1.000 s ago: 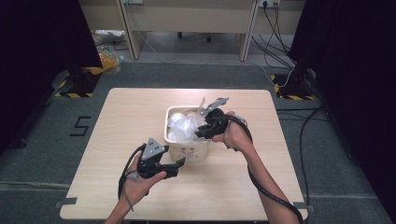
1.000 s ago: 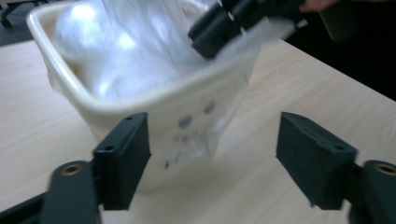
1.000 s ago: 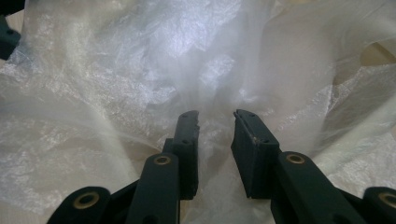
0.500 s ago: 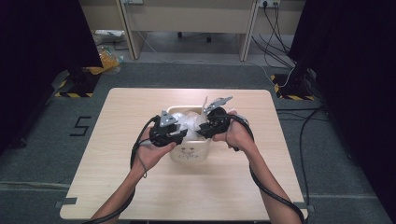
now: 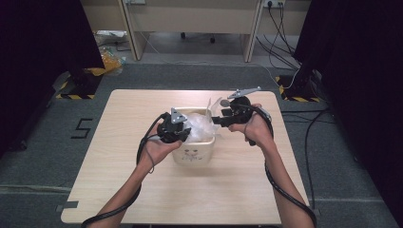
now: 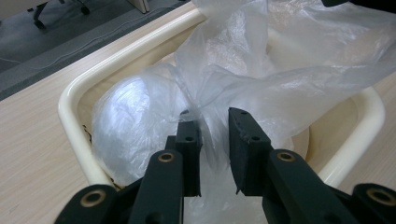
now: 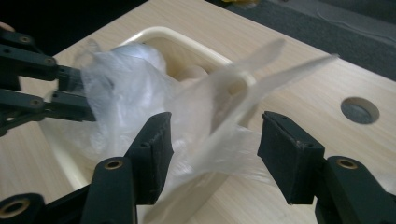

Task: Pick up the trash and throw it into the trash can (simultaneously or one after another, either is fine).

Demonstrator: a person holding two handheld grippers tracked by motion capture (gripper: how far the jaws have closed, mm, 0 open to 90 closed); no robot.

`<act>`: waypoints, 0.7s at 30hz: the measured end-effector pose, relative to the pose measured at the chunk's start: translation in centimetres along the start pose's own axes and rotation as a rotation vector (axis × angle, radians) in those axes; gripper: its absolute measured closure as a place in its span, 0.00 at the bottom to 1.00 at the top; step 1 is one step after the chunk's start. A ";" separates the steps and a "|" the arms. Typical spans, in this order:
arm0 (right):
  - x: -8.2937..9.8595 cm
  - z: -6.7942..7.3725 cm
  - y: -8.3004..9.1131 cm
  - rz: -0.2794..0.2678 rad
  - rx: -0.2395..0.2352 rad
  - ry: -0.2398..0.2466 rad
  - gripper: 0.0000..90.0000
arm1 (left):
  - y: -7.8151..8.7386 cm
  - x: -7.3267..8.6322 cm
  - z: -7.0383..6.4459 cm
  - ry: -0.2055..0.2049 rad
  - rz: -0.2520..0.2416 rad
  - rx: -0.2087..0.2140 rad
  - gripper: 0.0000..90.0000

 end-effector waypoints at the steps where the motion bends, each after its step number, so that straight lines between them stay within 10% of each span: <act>1: 0.2 -0.3 0.0 0.006 0.006 -0.010 0.48 | 0.0 0.0 0.0 -0.002 0.000 -0.001 0.83; 12: 2.2 -0.5 -0.3 0.024 -0.079 -0.112 0.53 | 0.0 0.1 0.0 0.003 -0.005 0.000 0.83; 21: 0.9 1.0 -1.5 0.016 -0.098 -0.038 0.95 | 0.1 0.1 -0.1 0.002 -0.008 -0.002 0.82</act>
Point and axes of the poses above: each handheld gripper's, and its own axes: y roughly backward along the jaws, x roughly out of its underside, z roughly to its left, the point moved 8 cm from there along -y, roughly forward along the jaws, and after that the axes turned 8 degrees about z, right-handed, at the moved point
